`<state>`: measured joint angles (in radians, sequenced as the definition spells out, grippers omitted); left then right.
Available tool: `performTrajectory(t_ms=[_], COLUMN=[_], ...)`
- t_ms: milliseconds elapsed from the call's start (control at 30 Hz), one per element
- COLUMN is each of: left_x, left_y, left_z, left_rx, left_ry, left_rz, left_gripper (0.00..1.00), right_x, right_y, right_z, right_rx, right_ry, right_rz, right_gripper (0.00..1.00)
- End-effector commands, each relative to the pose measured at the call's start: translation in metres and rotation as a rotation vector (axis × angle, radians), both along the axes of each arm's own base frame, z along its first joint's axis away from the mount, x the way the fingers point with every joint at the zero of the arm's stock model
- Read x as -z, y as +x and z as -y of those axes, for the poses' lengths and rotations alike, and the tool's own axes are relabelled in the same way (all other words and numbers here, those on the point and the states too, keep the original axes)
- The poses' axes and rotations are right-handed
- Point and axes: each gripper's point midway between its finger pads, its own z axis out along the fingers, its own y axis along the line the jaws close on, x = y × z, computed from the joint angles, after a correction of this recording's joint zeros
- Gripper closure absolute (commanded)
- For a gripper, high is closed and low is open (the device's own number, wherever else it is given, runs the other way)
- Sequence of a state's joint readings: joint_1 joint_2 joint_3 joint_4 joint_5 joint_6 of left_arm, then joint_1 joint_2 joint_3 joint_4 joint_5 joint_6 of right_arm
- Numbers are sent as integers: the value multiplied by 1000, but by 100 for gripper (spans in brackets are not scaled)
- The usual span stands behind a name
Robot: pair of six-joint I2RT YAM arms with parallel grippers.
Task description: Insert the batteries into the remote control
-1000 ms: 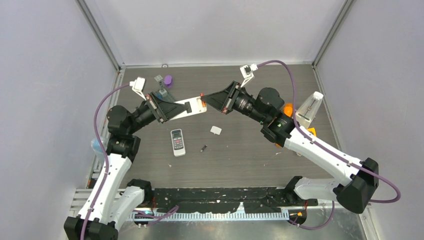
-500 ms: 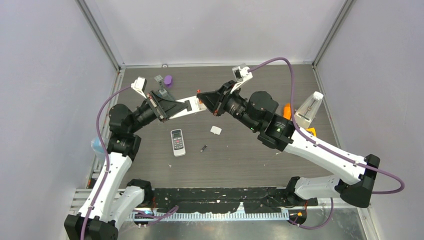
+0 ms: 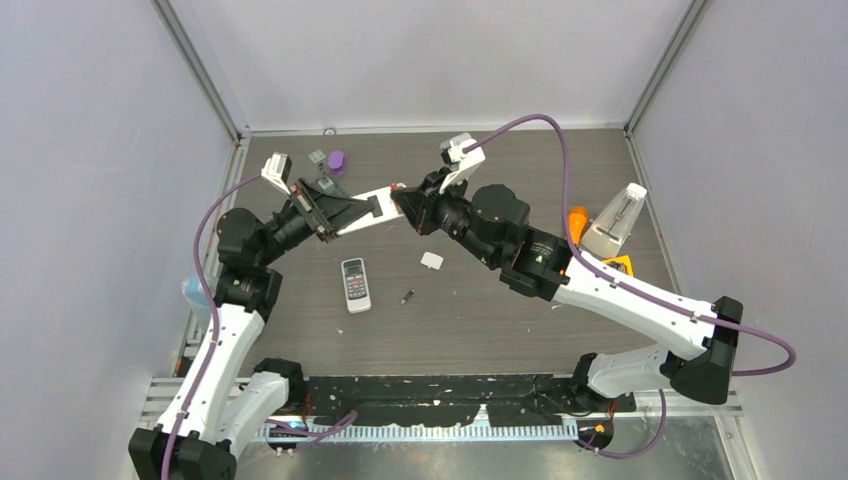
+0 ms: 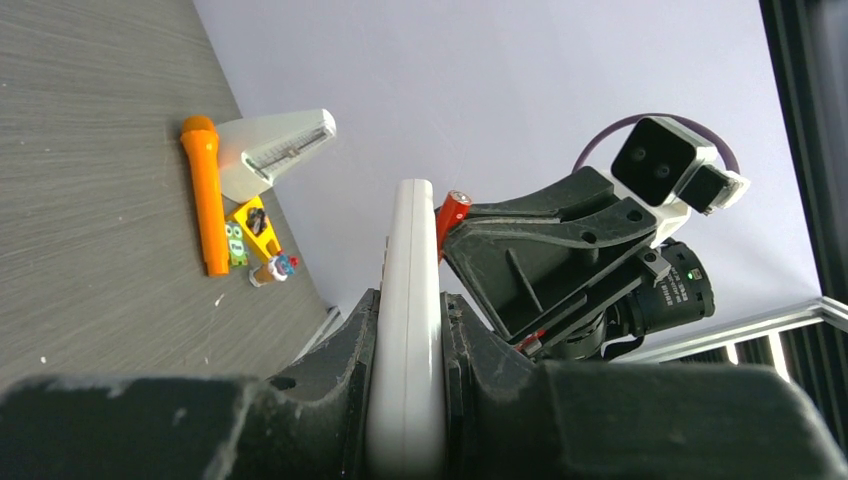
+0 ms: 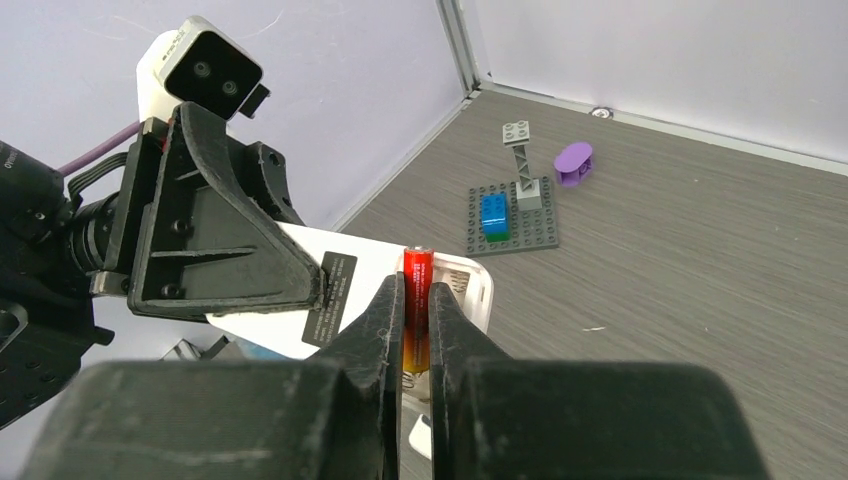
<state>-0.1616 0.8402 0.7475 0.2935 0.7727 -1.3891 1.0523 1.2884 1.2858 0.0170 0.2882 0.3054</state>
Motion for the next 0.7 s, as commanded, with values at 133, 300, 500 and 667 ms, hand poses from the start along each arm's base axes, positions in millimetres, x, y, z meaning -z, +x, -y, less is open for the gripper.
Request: performTrajectory(t_ms=[133, 300, 500, 667], left_x=[-48, -53, -52, -50], left_y=[-11, -13, -13, -13], left_z=[-5, -5, -5, -5], left_rx=[-8, -4, -4, -2], left_ry=[-100, -115, -113, -113], left_rz=[131, 142, 145, 143], left_gripper=[100, 100, 100, 100], right_x=[-18, -22, -19, -24], right_y=[1, -1, -2, -1], right_z=[3, 0, 2, 3], right_rx=[39, 32, 37, 47], right_ry=[-4, -9, -31, -25], right_rz=[48, 57, 33, 24], right_gripper=[93, 88, 80, 74])
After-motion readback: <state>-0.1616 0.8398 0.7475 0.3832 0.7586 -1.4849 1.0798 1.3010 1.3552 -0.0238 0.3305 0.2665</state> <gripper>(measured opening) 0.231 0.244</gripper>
